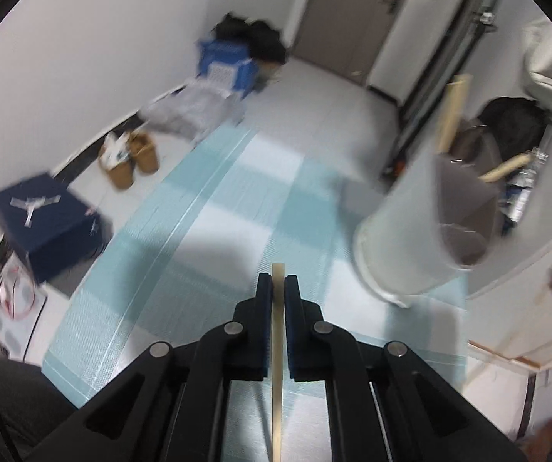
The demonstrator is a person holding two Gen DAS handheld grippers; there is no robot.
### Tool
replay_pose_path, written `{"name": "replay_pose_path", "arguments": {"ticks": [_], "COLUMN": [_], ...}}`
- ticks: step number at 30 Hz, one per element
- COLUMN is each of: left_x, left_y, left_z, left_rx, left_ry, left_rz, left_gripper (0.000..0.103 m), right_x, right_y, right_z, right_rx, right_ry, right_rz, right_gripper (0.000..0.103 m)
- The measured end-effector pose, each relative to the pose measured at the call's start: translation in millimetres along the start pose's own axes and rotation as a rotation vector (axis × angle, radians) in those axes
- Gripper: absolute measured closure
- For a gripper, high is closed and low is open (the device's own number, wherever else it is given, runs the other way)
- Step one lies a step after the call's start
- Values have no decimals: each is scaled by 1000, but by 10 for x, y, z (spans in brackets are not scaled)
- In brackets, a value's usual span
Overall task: Organize utensils
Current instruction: 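Carry the chopstick in the left tool over the holder while the right tool carries its chopstick there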
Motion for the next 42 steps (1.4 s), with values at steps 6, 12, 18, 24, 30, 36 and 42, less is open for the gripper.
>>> {"name": "replay_pose_path", "arguments": {"ticks": [6,12,18,24,30,36,42], "left_x": [-335,-389,-368,-376,-431,-537,-654], "left_y": [-109,-121,-120,-157,-227,-411,-638], "left_z": [443,582,684,773,872,987,1045], "left_rx": [-117,-161,-179,-187,-198,-215,-232], "left_ry": [88,127,154,174,203,246,296], "left_rz": [-152,-223,-225,-221,-232,-236,-222], "left_gripper": [101,101,101,101,101,101,101], "right_x": [21,15,32,142,225,219,223], "right_y": [-8,41,61,77,-1,-236,-548], "right_z": [37,56,131,166,276,421,475], "right_rx": [-31,-46,-59,-52,-79,-123,-148], "right_ry": [30,96,118,136,140,139,139], "right_rz": [10,20,2,24,22,12,33], "right_gripper": [100,100,100,100,100,100,100]}}
Point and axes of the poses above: each gripper's, at about its wrist camera, not at the fingertips, and z roughly against the way its jaws point, x to its left, y to its underside, the point moved 9 cm from there along -z, roughly the way its jaws point, and after that the axes turned 1 degree about z, right-handed, at the moved point
